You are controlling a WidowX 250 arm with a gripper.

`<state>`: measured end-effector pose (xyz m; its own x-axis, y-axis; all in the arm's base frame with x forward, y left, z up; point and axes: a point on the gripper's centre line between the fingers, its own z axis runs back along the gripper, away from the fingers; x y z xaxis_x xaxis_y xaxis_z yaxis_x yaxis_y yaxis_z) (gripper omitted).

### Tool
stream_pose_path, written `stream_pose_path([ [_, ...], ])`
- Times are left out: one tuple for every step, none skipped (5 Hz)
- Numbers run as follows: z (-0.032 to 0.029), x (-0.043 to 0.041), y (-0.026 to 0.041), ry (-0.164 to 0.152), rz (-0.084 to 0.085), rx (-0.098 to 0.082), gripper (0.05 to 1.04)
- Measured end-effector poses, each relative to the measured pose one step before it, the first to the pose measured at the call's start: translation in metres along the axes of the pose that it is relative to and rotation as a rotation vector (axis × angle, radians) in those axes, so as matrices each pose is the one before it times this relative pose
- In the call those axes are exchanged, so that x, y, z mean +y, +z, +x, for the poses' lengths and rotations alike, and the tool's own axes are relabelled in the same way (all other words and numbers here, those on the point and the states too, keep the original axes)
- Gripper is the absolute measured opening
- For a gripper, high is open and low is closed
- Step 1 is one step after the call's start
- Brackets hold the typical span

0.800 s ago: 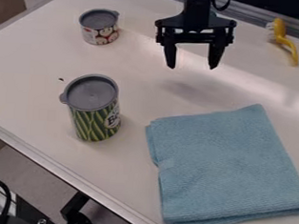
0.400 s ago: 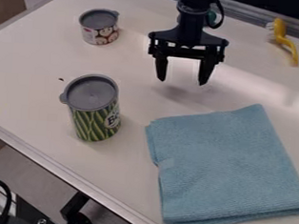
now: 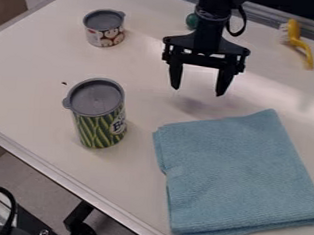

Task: Push the can on the left bottom side of the table

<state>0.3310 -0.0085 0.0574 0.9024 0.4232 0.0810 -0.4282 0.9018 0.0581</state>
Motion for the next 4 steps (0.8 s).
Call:
stream_pose_path([
  [0.00121, -0.00054, -0.00193, 0.1013, -0.0116, -0.0338, 0.997],
  [-0.00799, 0.00670, 0.01504, 0.2357, -0.0219, -0.0238, 0.997],
  [-0.01320, 0.01339, 0.01472, 0.2483, -0.0168, 0.0169, 0.997],
  [-0.00340, 0.01701, 0.00429, 0.2329, 0.1140, 0.0122, 0.997],
])
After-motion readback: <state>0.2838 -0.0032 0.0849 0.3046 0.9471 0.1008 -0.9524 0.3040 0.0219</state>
